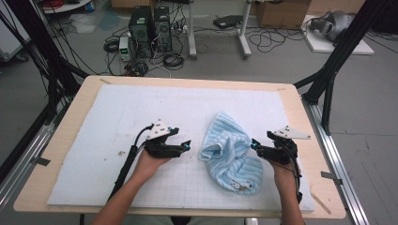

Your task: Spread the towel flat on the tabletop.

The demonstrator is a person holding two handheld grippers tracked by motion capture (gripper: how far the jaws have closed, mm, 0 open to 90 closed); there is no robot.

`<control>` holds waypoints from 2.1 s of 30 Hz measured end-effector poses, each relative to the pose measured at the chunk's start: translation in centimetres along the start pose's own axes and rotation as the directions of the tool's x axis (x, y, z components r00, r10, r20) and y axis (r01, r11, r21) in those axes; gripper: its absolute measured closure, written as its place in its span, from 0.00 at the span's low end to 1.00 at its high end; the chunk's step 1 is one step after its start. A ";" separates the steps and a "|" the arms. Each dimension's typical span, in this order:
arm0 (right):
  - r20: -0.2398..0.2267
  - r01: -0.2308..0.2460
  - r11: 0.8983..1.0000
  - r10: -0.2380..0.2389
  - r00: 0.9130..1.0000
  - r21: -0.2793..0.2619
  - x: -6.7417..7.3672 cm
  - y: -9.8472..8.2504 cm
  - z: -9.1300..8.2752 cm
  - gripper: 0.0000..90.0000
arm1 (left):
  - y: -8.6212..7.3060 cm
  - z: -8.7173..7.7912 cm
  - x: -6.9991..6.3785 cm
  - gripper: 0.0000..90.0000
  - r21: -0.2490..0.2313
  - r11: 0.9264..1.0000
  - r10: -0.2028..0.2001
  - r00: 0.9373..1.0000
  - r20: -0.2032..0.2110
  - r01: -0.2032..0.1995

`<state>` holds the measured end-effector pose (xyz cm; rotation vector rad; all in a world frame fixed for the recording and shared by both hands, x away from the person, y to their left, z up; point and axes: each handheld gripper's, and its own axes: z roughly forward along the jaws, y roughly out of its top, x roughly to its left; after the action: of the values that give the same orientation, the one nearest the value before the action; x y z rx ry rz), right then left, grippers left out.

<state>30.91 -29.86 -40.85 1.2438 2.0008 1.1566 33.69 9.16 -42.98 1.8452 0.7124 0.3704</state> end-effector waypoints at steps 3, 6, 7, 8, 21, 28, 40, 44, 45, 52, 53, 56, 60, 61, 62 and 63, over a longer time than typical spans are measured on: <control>-0.016 -0.037 0.999 0.037 0.999 -0.004 0.4 -0.6 -0.1 0.27 | -0.1 1.6 -1.2 0.35 0.036 0.999 0.018 0.999 0.033 -0.019; -0.034 -0.060 0.998 0.060 0.998 -0.006 1.0 -0.6 -0.2 0.23 | -0.1 3.0 -2.4 0.40 0.093 0.993 0.063 0.996 0.066 -0.069; -0.031 -0.046 0.999 0.046 0.998 -0.012 1.3 -0.6 -0.2 0.23 | -0.1 3.5 -2.7 0.41 0.110 0.991 0.074 0.995 0.066 -0.081; -0.035 -0.040 0.999 0.040 0.999 -0.011 1.5 -0.5 -0.3 0.23 | 0.0 3.9 -3.0 0.41 0.127 0.988 0.082 0.994 0.069 -0.090; -0.073 -0.039 0.999 0.038 0.997 -0.002 2.7 -1.0 -0.1 0.23 | -0.1 6.3 -5.1 0.72 0.225 0.956 0.165 0.979 0.116 -0.188; -0.075 -0.043 0.999 0.044 0.996 0.002 2.5 -1.4 -0.1 0.24 | 0.2 5.9 -4.2 0.94 0.234 0.960 0.132 0.985 0.113 -0.155; -0.068 -0.050 0.999 0.050 0.996 0.003 2.3 -1.2 -0.3 0.25 | 0.8 1.5 2.2 0.94 0.186 0.982 0.024 0.998 -0.054 -0.013; -0.070 -0.048 0.999 0.049 0.996 0.014 2.5 -1.0 0.0 0.25 | 0.6 -0.1 4.8 0.94 0.175 0.984 -0.015 0.990 -0.141 0.040; -0.074 -0.041 0.999 0.042 0.996 0.017 2.5 -0.9 0.2 0.25 | 0.6 -0.5 5.4 0.94 0.175 0.983 -0.028 0.986 -0.165 0.057; -0.104 -0.006 0.998 0.012 0.994 0.057 3.4 -0.5 1.4 0.31 | 0.0 -3.0 8.6 0.94 0.141 0.983 -0.074 0.963 -0.260 0.113; -0.109 0.008 0.997 0.000 0.994 0.071 3.6 -0.4 1.8 0.33 | -0.1 -3.2 8.9 0.94 0.133 0.984 -0.080 0.961 -0.265 0.118; -0.144 0.052 0.988 -0.031 0.989 0.142 4.5 -0.6 3.0 0.41 | -0.2 -3.7 9.6 0.94 0.118 0.984 -0.092 0.953 -0.289 0.131; -0.200 0.131 0.963 -0.084 0.976 0.234 6.0 -0.9 4.6 0.55 | -0.4 -4.6 10.8 0.94 0.104 0.984 -0.107 0.941 -0.322 0.147; -0.213 0.147 0.956 -0.093 0.973 0.255 6.5 -1.1 5.0 0.55 | -0.5 -4.8 11.0 0.94 0.099 0.983 -0.114 0.937 -0.329 0.154; -0.213 0.156 0.955 -0.103 0.972 0.252 6.8 -1.0 5.0 0.59 | -0.5 -4.9 11.2 0.94 0.096 0.983 -0.117 0.936 -0.332 0.157; -0.225 0.157 0.954 -0.099 0.969 0.257 6.9 -0.9 5.0 0.65 | -0.6 -5.2 11.4 0.94 0.097 0.982 -0.121 0.934 -0.337 0.162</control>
<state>31.21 -21.96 -44.05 1.1357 2.4277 1.0090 39.38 20.28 -42.47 1.8532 1.1142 0.5591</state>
